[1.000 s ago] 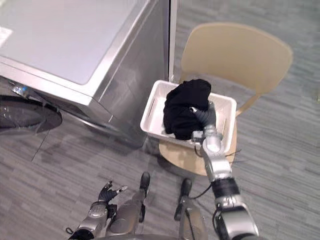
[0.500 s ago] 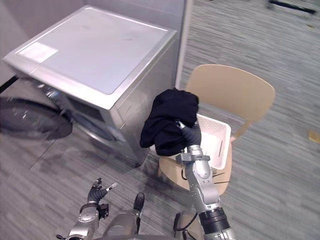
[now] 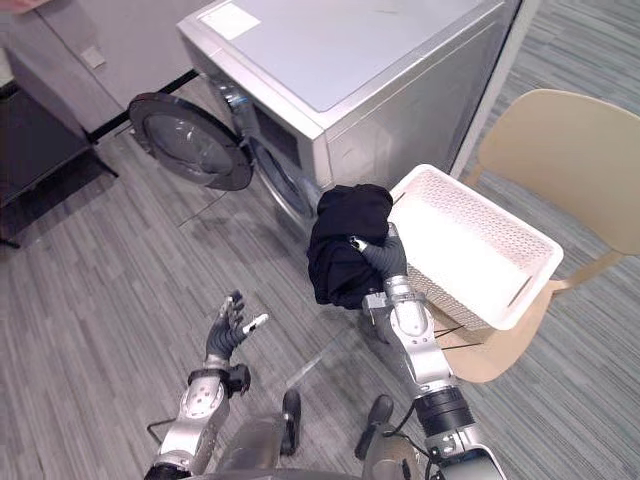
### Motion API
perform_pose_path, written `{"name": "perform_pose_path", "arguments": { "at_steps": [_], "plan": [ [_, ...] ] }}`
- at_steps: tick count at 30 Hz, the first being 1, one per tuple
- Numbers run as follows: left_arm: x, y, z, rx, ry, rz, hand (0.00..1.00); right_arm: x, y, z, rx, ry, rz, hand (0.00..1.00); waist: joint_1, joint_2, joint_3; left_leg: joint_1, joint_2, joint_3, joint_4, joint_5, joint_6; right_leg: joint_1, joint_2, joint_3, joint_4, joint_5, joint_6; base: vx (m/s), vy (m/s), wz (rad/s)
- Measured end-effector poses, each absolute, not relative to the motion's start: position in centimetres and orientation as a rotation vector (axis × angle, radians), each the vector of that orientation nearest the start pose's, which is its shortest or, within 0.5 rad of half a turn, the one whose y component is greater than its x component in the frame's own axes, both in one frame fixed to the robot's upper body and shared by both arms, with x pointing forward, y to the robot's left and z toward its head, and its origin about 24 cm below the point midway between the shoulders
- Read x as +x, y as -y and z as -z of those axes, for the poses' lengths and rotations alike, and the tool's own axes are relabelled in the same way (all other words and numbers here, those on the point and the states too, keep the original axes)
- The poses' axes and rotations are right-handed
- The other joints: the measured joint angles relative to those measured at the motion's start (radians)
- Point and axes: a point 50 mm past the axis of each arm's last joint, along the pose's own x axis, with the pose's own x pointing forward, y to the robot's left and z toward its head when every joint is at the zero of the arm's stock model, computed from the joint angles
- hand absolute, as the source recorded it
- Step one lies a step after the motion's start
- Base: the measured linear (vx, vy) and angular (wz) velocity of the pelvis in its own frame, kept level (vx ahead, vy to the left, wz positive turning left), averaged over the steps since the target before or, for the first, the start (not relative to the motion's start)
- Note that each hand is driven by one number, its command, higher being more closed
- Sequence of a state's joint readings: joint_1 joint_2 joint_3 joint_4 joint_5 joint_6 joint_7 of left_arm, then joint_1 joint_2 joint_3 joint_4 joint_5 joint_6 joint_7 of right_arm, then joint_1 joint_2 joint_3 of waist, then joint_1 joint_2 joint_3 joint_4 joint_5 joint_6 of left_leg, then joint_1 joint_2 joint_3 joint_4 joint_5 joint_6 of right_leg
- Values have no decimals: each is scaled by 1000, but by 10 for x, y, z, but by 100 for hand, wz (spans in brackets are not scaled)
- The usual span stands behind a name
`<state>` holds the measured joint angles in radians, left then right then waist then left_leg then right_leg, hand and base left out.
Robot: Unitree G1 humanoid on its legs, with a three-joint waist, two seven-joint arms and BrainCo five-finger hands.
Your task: Pick up the laundry basket with both hands and put the clothes into the washing machine.
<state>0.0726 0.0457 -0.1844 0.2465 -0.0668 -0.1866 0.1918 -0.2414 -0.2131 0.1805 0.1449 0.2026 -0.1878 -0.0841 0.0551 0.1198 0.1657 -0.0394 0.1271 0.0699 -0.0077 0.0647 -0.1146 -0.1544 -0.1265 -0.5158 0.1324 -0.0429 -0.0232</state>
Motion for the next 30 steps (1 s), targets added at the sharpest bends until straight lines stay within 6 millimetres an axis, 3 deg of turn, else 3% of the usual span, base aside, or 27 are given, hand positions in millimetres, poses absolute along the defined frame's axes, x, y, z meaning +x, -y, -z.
{"name": "perform_pose_path", "arguments": {
  "at_steps": [2,4,6,10,12,16,17,19,20,30],
  "plan": [
    [235,-125,5,3,-92,-5,0,296,138,-84,-20,234,-125,100,-15,-1,-6,8,8,-22,-48,-1,-2,17,4,-46,-16,20,12,-52,164,77],
    [240,-124,0,29,-63,29,0,296,134,-77,-34,205,-142,100,-11,-23,-15,11,-8,-45,-46,-1,-2,43,-8,-58,-34,40,24,-61,130,58],
    [239,-124,-7,44,-31,52,0,294,116,-75,-43,197,-238,100,-8,-31,-21,33,-37,-57,-44,-1,-2,89,-28,-54,-71,69,52,-58,152,30],
    [245,-125,-19,70,26,77,0,293,91,-78,-57,207,-367,100,-8,-31,-22,29,-51,-66,-45,-2,1,115,-21,-46,-147,115,68,-113,91,7],
    [250,-119,-23,120,52,116,0,292,74,-73,-67,177,-456,100,-8,-36,-29,16,-44,-64,-43,-23,33,123,5,-26,-206,159,61,-154,42,-7],
    [252,-110,-20,198,51,173,0,283,54,-65,-58,132,-583,100,-11,-44,-44,18,-38,-64,-35,-23,32,133,21,0,-232,187,50,-104,14,-8],
    [251,-107,-20,218,54,189,100,281,52,-63,-47,122,-600,100,-11,-42,-52,17,-33,-63,-28,-23,32,133,23,3,-232,196,36,-41,2,-7],
    [251,-106,-18,231,52,201,100,279,51,-61,-15,103,-626,100,-10,-40,-65,17,-24,-61,-25,-23,30,133,33,8,-232,196,31,-45,-11,-8],
    [251,-104,-16,241,45,211,100,278,51,-60,4,90,-637,0,-10,-40,-73,15,-19,-62,-25,-22,25,133,40,10,-233,195,27,-50,-16,-6],
    [250,-101,-14,247,44,255,100,277,59,-59,31,66,-669,0,-10,-42,-94,0,26,-39,-10,-25,9,115,90,37,-238,184,5,-36,-5,-10]
  ]
}}
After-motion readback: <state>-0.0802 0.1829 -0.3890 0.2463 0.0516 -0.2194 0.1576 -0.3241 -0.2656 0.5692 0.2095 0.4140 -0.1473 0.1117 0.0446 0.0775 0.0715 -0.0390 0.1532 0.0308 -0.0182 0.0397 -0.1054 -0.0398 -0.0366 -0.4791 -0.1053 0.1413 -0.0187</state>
